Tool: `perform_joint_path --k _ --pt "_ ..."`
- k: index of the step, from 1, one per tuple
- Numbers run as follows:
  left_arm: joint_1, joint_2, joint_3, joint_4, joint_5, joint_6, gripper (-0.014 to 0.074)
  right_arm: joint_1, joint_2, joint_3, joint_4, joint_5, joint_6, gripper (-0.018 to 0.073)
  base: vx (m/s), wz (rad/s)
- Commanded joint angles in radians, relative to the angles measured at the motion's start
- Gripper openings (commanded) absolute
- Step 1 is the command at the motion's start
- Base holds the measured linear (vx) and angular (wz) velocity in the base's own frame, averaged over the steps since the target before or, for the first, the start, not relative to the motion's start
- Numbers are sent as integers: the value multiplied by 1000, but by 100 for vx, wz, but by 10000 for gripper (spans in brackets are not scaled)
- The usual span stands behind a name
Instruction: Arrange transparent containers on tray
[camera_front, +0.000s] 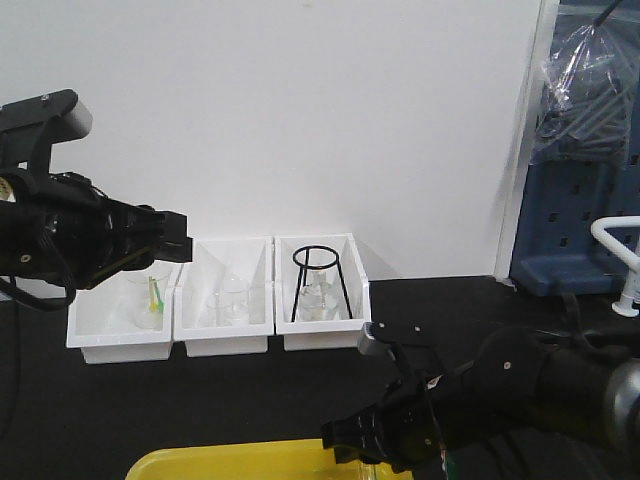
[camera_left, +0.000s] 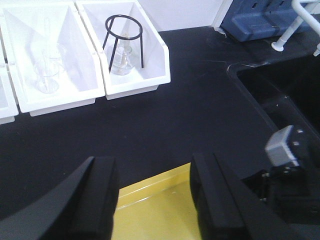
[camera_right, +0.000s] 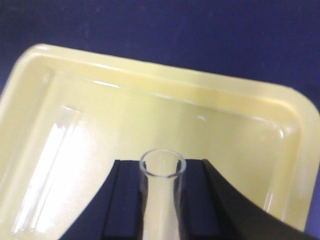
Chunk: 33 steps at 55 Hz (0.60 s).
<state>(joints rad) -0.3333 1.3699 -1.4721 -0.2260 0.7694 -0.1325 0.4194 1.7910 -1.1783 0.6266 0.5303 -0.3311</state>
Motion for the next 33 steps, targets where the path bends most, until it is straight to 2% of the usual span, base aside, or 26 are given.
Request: perform_joint_path --k 1,24,33 --pt "-3 -34 -34 -12 -65 4 454 -1 -16 -39 25 -33 -9 -11 0 0" --pt "-3 -34 -34 -19 -50 3 454 -1 97 -39 25 -122 -9 9 0 0" --pt "-3 -34 -34 -19 -40 3 454 -1 121 -39 25 -188 -9 147 0 0"
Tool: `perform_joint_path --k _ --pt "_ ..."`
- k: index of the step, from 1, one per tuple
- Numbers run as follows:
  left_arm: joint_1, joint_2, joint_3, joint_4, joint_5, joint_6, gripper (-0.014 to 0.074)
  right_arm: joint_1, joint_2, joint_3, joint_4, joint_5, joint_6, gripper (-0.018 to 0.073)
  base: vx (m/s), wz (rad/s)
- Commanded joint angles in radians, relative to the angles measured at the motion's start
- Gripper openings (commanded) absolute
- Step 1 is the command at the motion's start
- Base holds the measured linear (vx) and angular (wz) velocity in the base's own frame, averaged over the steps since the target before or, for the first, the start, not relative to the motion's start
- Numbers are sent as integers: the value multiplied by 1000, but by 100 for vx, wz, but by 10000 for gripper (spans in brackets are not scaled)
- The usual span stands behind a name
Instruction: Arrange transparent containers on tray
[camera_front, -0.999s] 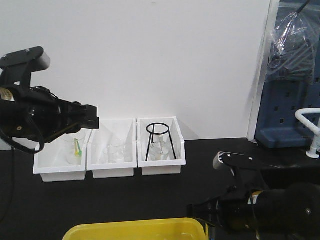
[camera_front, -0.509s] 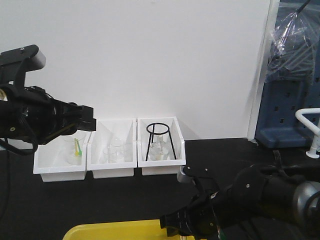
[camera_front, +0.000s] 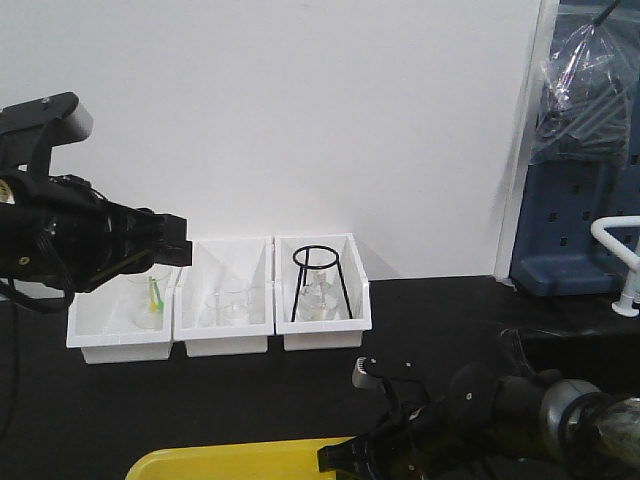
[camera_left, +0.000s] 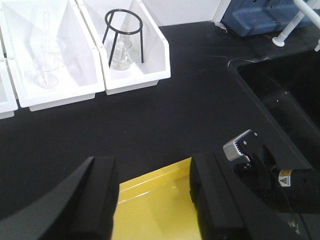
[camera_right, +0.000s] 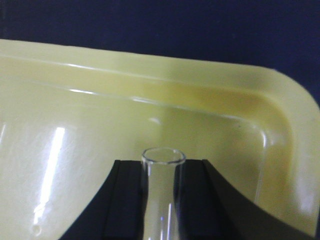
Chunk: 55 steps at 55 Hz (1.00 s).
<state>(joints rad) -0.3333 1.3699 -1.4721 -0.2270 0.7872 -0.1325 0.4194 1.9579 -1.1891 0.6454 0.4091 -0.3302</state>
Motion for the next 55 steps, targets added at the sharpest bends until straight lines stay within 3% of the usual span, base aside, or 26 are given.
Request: perform_joint_path --k 1,16,27,35,39,44,47,55 --pt "-3 -34 -34 -18 -56 3 454 -1 -43 -28 6 -73 -10 169 0 0" --pt "-3 -34 -34 -18 -43 3 454 -1 -28 -28 3 -90 -11 477 0 0" --pt "-3 -34 -34 -18 -24 4 440 -1 -44 -28 -4 -70 -40 551 0 0" --pt "-3 -34 -34 -18 29 61 311 -1 -125 -28 -27 -21 -91 455 0 0" --pt "-3 -34 -34 -17 74 119 183 -1 -192 -28 -69 23 -106 330 0 0" --pt "-3 -37 -34 -17 126 212 -8 -1 -301 -28 -149 80 -107 102 0 0" --pt "-3 -42 -34 -17 146 249 -8 -1 -366 -28 -198 109 -107 -15 0 0" --pt "-3 -91 -18 4 160 299 -6 -1 -579 -27 -302 173 -74 -13 0 0"
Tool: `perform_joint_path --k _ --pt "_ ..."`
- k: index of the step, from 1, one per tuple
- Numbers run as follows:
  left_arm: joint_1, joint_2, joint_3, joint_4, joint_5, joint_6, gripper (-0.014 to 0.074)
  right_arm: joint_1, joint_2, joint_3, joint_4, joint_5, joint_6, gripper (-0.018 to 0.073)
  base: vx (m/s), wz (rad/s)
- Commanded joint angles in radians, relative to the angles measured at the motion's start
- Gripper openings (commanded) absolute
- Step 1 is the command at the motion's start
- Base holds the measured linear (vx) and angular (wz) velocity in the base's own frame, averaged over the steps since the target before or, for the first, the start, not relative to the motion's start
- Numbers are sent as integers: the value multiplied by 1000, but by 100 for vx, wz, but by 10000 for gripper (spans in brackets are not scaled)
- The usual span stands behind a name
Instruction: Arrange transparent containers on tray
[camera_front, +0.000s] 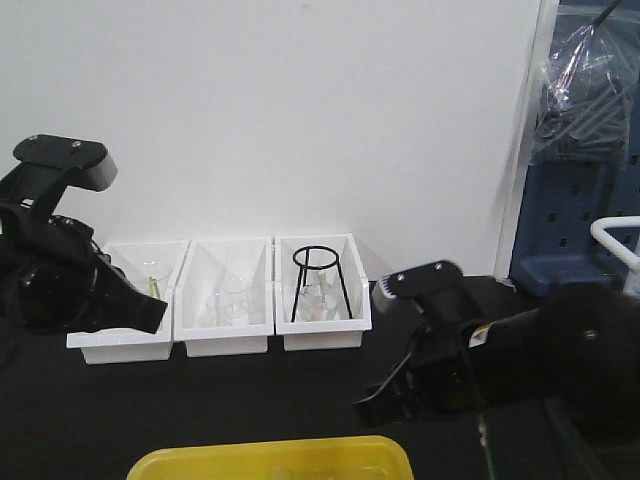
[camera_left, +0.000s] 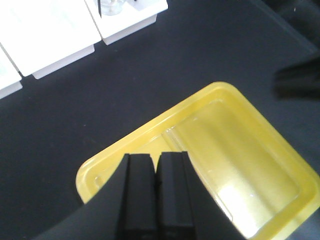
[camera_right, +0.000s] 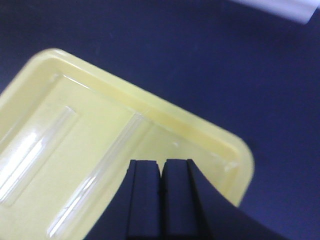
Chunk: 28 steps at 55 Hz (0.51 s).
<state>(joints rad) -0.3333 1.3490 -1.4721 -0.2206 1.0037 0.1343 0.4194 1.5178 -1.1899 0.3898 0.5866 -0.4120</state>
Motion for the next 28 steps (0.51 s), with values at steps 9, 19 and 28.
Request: perform_joint_path --k 9,19,28 --pt "-6 -222 164 -11 -188 79 -3 -1 -359 45 -61 -67 3 -13 0 0" --pt "-6 -533 569 -90 -459 191 -3 -1 -668 342 -46 -336 -5 -13 0 0" --pt "-6 -776 854 -129 -635 209 -3 -1 -873 621 -32 -599 -4 -13 0 0"
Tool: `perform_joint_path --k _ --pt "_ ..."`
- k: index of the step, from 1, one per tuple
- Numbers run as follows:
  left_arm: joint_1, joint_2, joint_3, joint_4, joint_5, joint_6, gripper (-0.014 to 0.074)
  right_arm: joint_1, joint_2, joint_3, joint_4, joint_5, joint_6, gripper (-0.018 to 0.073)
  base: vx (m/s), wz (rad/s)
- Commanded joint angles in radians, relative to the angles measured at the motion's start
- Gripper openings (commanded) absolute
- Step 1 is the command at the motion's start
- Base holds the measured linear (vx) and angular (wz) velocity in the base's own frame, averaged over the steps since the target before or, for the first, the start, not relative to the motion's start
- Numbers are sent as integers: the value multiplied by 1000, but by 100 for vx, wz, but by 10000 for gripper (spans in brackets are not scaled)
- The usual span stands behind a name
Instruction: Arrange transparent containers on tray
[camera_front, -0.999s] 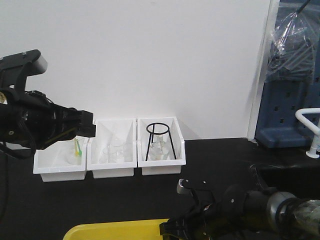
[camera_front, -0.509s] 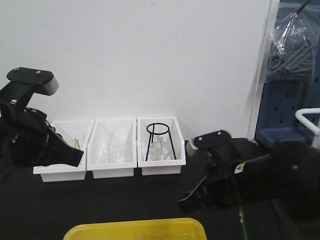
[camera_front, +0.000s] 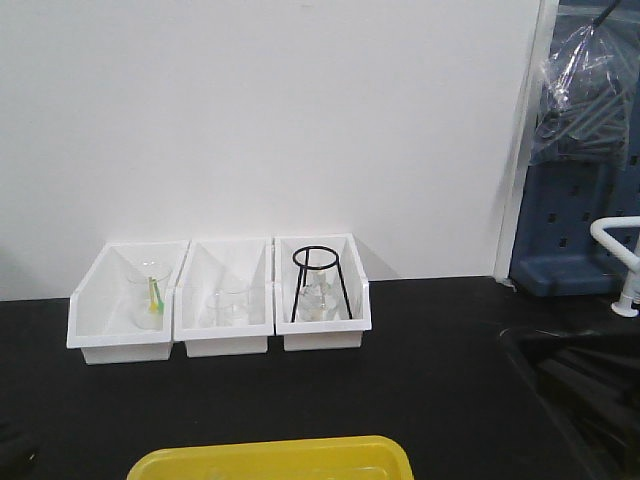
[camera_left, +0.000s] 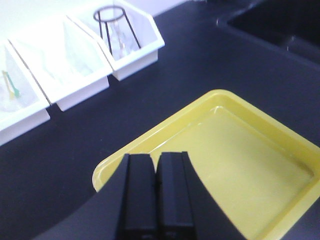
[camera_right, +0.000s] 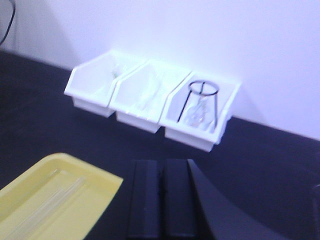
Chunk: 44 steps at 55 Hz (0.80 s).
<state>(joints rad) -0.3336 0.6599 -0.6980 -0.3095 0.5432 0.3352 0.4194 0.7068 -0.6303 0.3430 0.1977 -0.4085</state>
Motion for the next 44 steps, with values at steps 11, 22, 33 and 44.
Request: perform_joint_path --k 11,22,33,44 --pt "-5 -158 187 -39 -207 7 -3 -1 -108 183 20 -399 -7 -13 0 0" --pt "-5 -158 196 -40 -197 6 -3 -1 -105 181 20 -401 -7 -11 0 0" --pt "-5 -158 196 -40 -186 6 -3 -1 -105 181 20 -399 -7 -12 0 0" --pt "-5 -158 196 -40 -186 6 -3 -1 -105 181 20 -399 -7 -11 0 0"
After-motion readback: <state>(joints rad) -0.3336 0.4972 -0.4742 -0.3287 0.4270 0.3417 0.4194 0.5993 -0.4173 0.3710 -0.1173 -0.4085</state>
